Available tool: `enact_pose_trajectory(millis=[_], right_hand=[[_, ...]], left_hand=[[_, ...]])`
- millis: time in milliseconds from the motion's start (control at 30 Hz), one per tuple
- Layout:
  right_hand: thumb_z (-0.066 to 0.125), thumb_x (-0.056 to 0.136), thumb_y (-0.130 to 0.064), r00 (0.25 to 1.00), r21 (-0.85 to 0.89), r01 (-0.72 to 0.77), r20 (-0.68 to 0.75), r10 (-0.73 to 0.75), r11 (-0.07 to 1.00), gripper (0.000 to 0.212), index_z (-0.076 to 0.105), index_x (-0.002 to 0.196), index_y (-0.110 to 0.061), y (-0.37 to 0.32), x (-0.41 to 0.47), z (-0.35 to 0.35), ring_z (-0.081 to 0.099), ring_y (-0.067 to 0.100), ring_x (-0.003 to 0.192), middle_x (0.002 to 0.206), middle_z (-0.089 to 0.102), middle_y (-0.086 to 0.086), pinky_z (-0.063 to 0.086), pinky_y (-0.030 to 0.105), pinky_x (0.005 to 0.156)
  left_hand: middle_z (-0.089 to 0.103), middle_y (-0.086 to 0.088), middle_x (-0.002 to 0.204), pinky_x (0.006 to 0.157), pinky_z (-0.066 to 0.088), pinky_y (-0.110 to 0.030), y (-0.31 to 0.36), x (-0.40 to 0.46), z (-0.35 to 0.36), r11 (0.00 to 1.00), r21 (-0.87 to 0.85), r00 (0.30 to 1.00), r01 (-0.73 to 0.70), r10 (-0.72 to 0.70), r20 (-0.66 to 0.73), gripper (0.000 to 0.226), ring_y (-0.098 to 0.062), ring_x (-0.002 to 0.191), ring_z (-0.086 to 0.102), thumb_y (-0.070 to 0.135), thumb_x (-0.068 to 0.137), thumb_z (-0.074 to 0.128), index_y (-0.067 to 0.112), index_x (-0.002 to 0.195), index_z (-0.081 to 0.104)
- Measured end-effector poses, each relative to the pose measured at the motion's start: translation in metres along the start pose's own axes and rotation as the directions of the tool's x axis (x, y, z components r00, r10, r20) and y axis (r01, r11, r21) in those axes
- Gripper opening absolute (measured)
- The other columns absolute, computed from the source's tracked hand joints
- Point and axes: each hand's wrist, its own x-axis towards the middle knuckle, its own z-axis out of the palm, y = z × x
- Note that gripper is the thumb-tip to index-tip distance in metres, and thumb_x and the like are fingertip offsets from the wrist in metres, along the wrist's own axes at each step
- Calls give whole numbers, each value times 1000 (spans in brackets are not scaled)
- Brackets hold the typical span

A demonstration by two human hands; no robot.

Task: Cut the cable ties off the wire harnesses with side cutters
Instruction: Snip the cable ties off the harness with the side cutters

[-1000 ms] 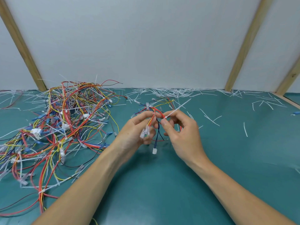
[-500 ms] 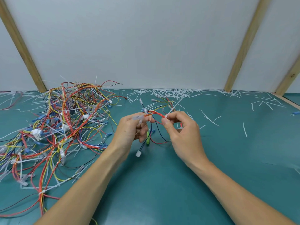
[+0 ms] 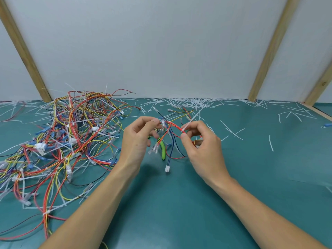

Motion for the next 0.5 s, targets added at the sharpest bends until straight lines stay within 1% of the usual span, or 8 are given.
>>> enact_pose_trajectory(millis=[100,167,200,233,267,300,400,500], right_hand=[[70,92,-16,1000,-17,14,-3,-14,1000,16,62,92,-30,0,0,0,66,14,85,84,66,-11,44,14,62],[70,93,-19,999,-60,37,11,-37,998,15,62,94,-31,1,0,0,66,14,86,84,66,-11,46,18,62],[71,94,-20,998,-88,53,22,-52,995,14,62,96,-31,2,0,1,66,14,87,85,66,-11,46,20,62],[71,94,-20,997,-117,72,28,-69,991,14,63,97,-31,2,-1,1,66,14,88,85,66,-11,47,22,63],[71,94,-20,996,-141,92,27,-89,986,15,63,97,-32,2,-1,1,66,14,88,87,65,-12,47,24,64],[72,93,-20,994,-161,113,19,-111,980,15,63,97,-32,1,-1,1,65,13,87,89,65,-12,48,25,65],[75,92,-20,985,-214,165,-13,-172,963,14,67,96,-31,0,-1,0,64,12,83,93,63,-15,48,25,66],[77,91,-18,982,-233,179,-22,-189,956,14,70,93,-30,0,0,-1,63,11,81,92,61,-18,49,27,66]], left_hand=[[67,3,71,48,38,-17,2,-4,3,995,31,995,-98,98,9,7,-6,53,54,13,92,67,13,86,69],[67,4,73,57,43,-18,-1,-9,7,948,206,970,-242,239,42,4,-4,60,55,13,90,70,16,88,71],[65,7,74,62,42,-20,-3,-10,8,865,381,942,-326,331,54,6,-3,65,53,15,89,71,21,89,72],[60,9,75,63,39,-21,-4,-12,8,745,543,905,-388,419,73,8,-2,67,50,18,88,72,25,90,73],[57,10,73,63,36,-21,-5,-12,8,658,620,874,-427,476,97,8,-2,68,48,21,87,71,29,90,73],[56,10,71,61,35,-24,-5,-12,9,647,623,870,-440,479,117,7,-4,67,48,24,87,70,30,89,74],[63,7,65,58,44,-35,-9,-13,12,774,521,932,-359,327,156,14,-11,59,49,36,86,64,31,84,76],[69,5,69,64,52,-41,-11,-16,15,827,491,960,-275,205,193,19,-22,64,60,41,87,62,29,85,76]])
